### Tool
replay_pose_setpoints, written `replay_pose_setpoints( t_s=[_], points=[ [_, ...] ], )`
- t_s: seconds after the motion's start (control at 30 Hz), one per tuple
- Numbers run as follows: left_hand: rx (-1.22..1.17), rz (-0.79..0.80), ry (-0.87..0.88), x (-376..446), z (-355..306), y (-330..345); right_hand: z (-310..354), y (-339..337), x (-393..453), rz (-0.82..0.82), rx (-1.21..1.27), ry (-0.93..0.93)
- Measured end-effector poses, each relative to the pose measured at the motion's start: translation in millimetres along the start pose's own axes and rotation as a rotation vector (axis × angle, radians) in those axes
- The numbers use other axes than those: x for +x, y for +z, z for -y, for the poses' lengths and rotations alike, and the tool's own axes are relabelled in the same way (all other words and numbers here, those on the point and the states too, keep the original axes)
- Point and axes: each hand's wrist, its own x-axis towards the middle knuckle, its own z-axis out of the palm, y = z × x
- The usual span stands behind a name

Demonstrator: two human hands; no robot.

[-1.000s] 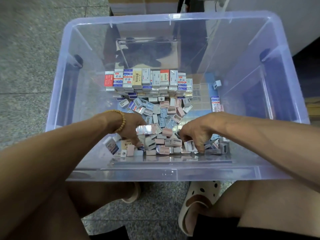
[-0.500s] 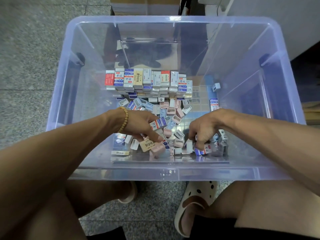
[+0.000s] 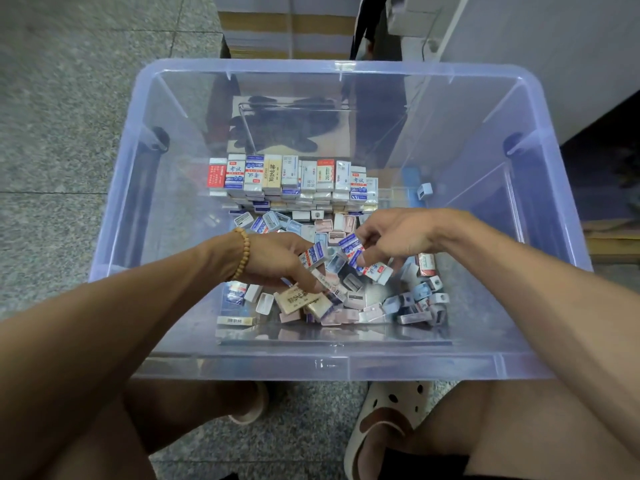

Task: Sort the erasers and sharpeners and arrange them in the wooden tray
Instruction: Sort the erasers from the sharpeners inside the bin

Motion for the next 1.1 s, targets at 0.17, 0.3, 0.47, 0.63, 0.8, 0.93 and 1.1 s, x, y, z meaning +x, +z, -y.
replay_pose_setpoints(
  t_s=[0.17, 0.3, 0.47, 0.63, 0.8, 0.93, 1.1],
  points=[
    [-0.033, -0.101, 0.004, -8.7, -4.4, 0.8, 4.7, -8.8, -5.6, -0.004, 0.306, -0.099],
    [-0.071, -0.263, 0.013, -18.4, -9.3, -3.9, 10.4, -13.5, -5.5, -0.097, 0.373, -0.199],
    [-0.246, -0.508, 0.031, -31.2, -9.9, -2.6, 17.8, -17.5, 9.7, -0.417, 0.515, -0.189],
    [-0.428, -0.580, 0.075, -40.0, -14.1, -4.4, 51.4, -21.2, 28.3, -0.596, 0.518, -0.153],
    [-0.429, -0.672, 0.121, -40.3, -14.8, -10.0, 66.2, -23.4, 54.1, -0.703, 0.417, -0.030],
    [-0.445, -0.720, 0.127, -36.0, -12.0, -16.1, 68.1, -16.6, 59.6, -0.823, 0.304, -0.029],
    [-0.507, -0.734, 0.127, -27.8, -12.9, -21.4, 66.5, -18.7, 47.4, -0.795, 0.419, -0.057]
  ],
)
